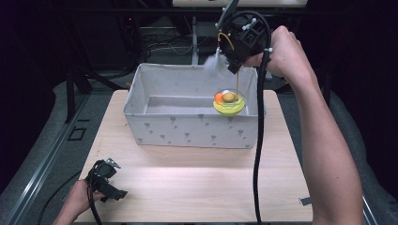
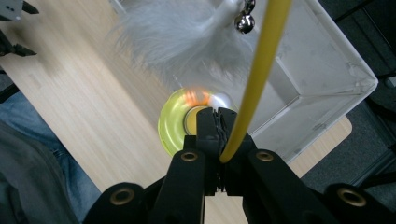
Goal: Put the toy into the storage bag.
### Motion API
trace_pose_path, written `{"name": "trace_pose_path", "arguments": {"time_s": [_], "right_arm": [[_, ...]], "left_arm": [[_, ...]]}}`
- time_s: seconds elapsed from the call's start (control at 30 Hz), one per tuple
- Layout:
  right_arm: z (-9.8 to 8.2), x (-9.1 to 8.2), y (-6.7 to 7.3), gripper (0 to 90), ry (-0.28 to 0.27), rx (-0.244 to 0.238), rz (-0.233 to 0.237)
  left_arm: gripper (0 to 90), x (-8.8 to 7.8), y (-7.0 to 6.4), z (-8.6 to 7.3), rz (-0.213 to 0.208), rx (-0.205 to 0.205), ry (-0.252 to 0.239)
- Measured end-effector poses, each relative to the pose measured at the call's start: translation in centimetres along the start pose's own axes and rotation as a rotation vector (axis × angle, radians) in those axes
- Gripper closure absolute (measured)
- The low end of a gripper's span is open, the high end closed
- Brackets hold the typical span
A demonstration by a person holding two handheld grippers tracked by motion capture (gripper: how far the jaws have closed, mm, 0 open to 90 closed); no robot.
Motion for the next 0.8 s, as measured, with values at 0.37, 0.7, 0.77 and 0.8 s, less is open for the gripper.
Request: {"name": "trace_pose_path", "arguments": {"time_s": [0.37,0.7,0.77,0.8], "right_arm": [[0.6,1.1,-1.9,88.4,-0.014,0.043,-0.022],[1.2,2.5,-3.4,88.4,-0.006,0.071,-0.031],[1.4,3.1,-3.7,88.4,0.0,0.072,-0.037],[1.5,3.3,-3.8,88.4,-0.006,0.076,-0.043]], "left_arm": [[0.2,0.1,-0.1,0.0,0.0,0.002,0.001],[0.2,0.1,-0.1,0.0,0.0,0.006,0.003],[0.2,0.0,-0.1,0.0,0.001,0.008,0.004],[0.2,0.0,-0.1,0.0,0.001,0.007,0.002]]}}
Point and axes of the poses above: each handheld gripper's, and its own axes: x roughly forward along the jaws, z roughly out of its top, y roughly to its left, the point moved 8 cm from there along x, roughly forward along the jaws, and after that the axes turned 2 degrees about -z, right-handed, at the moved point
